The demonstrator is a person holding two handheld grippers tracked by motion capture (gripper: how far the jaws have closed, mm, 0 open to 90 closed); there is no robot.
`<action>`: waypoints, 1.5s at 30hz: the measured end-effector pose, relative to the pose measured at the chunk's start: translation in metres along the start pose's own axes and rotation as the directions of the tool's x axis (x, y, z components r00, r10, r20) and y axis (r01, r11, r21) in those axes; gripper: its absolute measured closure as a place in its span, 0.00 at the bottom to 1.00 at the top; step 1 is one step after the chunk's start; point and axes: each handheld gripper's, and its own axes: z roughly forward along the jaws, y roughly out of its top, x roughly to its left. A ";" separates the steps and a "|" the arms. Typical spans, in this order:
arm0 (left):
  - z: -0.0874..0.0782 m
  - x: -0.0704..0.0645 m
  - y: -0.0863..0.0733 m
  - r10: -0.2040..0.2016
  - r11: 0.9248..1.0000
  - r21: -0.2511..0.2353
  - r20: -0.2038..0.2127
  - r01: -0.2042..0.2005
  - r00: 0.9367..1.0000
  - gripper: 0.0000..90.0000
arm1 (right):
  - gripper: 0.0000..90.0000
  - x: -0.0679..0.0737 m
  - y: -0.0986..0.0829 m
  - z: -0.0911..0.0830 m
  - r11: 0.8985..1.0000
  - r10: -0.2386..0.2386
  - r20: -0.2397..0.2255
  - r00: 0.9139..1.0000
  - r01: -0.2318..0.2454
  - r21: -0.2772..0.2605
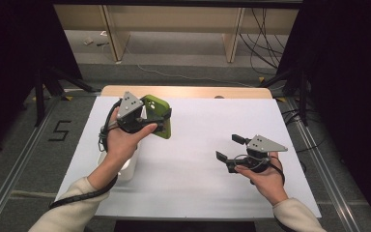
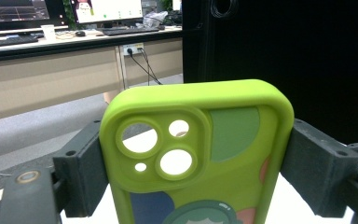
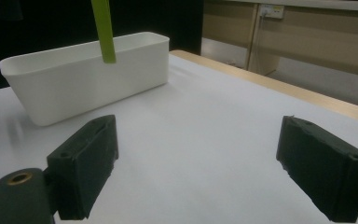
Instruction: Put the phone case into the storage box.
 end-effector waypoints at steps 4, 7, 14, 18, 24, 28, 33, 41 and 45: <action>-0.001 0.002 0.001 -0.005 1.000 -0.004 -0.007 0.005 1.000 0.18 | 0.15 -0.001 -0.001 -0.002 1.000 0.004 -0.001 1.000 -0.004 0.001; -0.002 0.003 0.002 -0.008 1.000 -0.002 -0.007 0.008 1.000 0.18 | 0.15 -0.001 -0.001 -0.004 1.000 0.008 0.002 1.000 -0.008 -0.002; -0.005 0.007 0.005 -0.014 1.000 -0.009 -0.017 0.013 1.000 0.18 | 0.15 -0.001 -0.001 -0.007 1.000 0.008 0.001 1.000 -0.008 -0.008; -0.007 0.009 0.005 -0.012 1.000 -0.007 -0.023 0.012 1.000 0.18 | 0.15 -0.001 -0.001 -0.009 1.000 0.006 -0.003 1.000 -0.006 -0.008; -0.008 0.012 0.005 -0.013 1.000 -0.006 -0.030 0.013 0.999 0.18 | 0.15 -0.001 -0.002 -0.011 1.000 0.006 -0.006 1.000 -0.006 -0.015; -0.009 0.013 0.006 -0.013 1.000 -0.007 -0.035 0.013 0.999 0.18 | 0.15 -0.002 -0.002 -0.014 1.000 0.004 -0.005 1.000 -0.004 -0.013; -0.009 0.015 0.006 -0.008 1.000 -0.002 -0.041 0.008 0.999 0.18 | 0.15 -0.002 -0.003 -0.016 1.000 0.005 -0.001 1.000 -0.005 -0.010; -0.011 0.021 0.007 -0.010 1.000 -0.001 -0.061 0.010 0.998 0.18 | 0.15 -0.002 -0.004 -0.019 1.000 0.007 0.002 1.000 -0.007 -0.011; -0.012 0.023 0.008 -0.009 1.000 -0.001 -0.063 0.009 0.998 0.18 | 0.15 -0.003 -0.005 -0.019 1.000 0.002 0.001 1.000 -0.002 -0.011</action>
